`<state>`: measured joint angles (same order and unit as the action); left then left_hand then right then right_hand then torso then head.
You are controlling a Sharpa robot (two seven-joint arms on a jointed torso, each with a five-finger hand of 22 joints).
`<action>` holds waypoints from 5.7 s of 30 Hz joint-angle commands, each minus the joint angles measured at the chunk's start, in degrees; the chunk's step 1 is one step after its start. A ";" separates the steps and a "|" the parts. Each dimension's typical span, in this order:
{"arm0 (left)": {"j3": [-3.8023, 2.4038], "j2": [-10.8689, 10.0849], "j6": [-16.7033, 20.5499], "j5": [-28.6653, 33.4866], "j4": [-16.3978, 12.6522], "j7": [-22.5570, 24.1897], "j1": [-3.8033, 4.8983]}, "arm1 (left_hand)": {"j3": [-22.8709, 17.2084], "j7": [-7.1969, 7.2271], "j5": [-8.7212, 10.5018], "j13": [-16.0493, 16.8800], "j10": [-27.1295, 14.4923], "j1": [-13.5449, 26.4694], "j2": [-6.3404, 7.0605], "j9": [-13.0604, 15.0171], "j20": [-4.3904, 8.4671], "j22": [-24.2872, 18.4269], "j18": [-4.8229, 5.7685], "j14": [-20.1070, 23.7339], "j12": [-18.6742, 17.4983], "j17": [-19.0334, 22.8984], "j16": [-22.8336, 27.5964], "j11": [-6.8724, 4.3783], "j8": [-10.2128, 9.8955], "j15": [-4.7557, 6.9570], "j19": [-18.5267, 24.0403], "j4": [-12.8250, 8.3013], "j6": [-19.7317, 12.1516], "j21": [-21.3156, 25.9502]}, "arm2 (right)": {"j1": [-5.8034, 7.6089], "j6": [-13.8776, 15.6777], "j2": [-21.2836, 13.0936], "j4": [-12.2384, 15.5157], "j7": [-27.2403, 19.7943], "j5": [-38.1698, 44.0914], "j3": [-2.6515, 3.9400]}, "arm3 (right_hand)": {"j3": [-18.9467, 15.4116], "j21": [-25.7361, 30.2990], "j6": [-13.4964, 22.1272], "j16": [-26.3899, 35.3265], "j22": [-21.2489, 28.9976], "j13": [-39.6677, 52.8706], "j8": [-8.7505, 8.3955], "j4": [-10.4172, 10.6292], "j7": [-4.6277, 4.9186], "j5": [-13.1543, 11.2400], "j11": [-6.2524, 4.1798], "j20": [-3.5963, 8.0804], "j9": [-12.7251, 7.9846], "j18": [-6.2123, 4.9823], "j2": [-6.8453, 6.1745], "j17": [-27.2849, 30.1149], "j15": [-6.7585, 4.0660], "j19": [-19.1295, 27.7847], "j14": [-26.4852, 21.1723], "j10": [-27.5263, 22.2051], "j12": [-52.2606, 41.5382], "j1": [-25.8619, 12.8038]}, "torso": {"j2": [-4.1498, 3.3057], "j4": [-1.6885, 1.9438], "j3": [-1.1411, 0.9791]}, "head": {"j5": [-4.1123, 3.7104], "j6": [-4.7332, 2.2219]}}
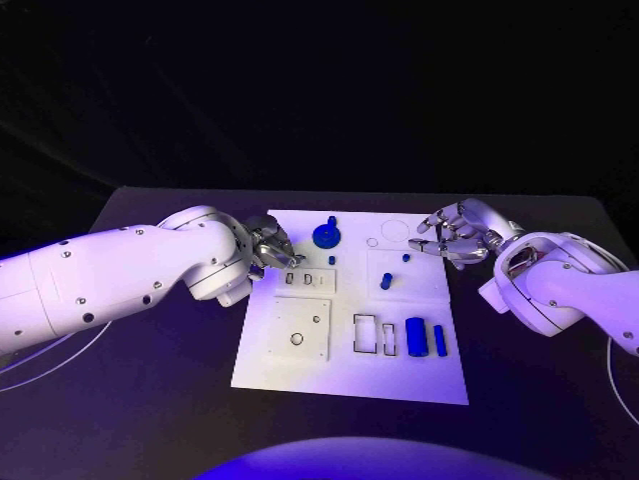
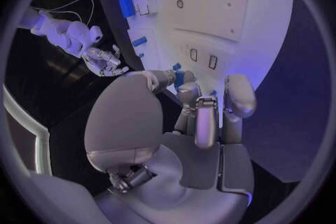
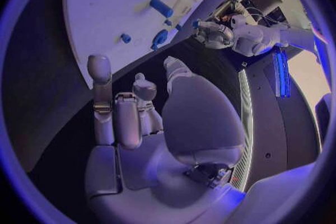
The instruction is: Assemble the parts on the task board
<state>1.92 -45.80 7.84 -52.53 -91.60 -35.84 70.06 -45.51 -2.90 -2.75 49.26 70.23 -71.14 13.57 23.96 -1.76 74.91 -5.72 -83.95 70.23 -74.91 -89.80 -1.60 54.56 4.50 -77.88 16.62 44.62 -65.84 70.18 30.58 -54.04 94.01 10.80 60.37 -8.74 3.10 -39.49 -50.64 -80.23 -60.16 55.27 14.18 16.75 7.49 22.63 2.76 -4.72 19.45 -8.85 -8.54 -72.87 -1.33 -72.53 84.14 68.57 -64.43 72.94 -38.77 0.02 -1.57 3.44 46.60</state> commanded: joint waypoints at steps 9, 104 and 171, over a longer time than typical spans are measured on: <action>1.21 5.42 -25.64 12.88 8.99 -3.61 5.59 | -9.37 -0.58 -4.36 0.22 -0.17 3.05 -1.64 1.87 -0.50 2.87 -0.36 -6.05 -0.44 -15.09 -0.20 0.59 -0.73 -0.43 2.01 -15.77 1.40 2.05 | -0.04 -0.09 0.09 0.10 -0.39 0.83 0.00 | -0.05 0.34 0.47 0.28 0.10 -0.04 0.26 -0.10 -0.08 0.86 -0.07 0.04 0.09 -0.40 0.51 -0.01 -0.10 0.05 1.41 -0.34 0.13 0.28 | 0.09 0.10 -0.05 | -0.12 0.17; 5.39 16.54 -31.91 -3.05 18.46 -4.52 6.96 | -9.75 -0.48 -12.09 3.49 1.41 9.71 -5.72 2.72 -0.41 5.21 -0.07 -6.05 2.56 -15.09 -0.20 0.49 -0.24 -0.39 1.27 -23.08 1.89 0.06 | 0.24 0.31 0.42 0.51 -0.47 1.14 0.02 | 0.14 0.74 0.45 0.45 0.26 -0.26 0.32 -0.11 -0.10 1.77 -0.09 0.06 0.15 -0.43 0.28 0.13 -0.12 0.00 1.37 -0.43 0.23 0.67 | 0.02 0.13 0.15 | 0.56 2.28; 5.32 16.20 -26.47 -4.92 17.86 -4.02 6.37 | -10.05 -0.36 -12.32 3.40 1.61 10.27 -6.08 2.77 -0.34 5.74 0.11 -6.05 2.79 -15.09 -0.20 0.38 0.09 -0.29 0.71 -23.64 2.03 -0.88 | 0.24 0.36 0.42 0.54 -0.31 1.40 0.02 | 0.28 0.89 0.40 0.44 0.29 -0.24 0.37 -0.09 -0.12 1.92 -0.11 0.08 0.20 -0.43 0.18 0.01 -0.14 -0.08 1.41 -0.34 0.15 0.86 | 0.00 0.15 0.12 | 0.45 2.28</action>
<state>7.18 -29.64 -18.64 -56.81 -73.73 -39.82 76.54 -41.09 -3.47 -14.84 52.72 71.60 -60.98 7.93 26.62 -2.16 74.93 -5.73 -84.15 72.90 -74.92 -89.79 -1.31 54.47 4.29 -76.69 7.79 46.42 -66.51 70.41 31.20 -53.64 94.45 10.67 61.13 -8.72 3.10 -38.71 -50.64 -80.00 -59.92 55.07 14.18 16.75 7.49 24.30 2.76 -4.72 19.56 -8.85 -8.31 -72.81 -1.33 -72.53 84.14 68.57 -64.43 73.17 -38.75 0.14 -1.47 3.93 48.82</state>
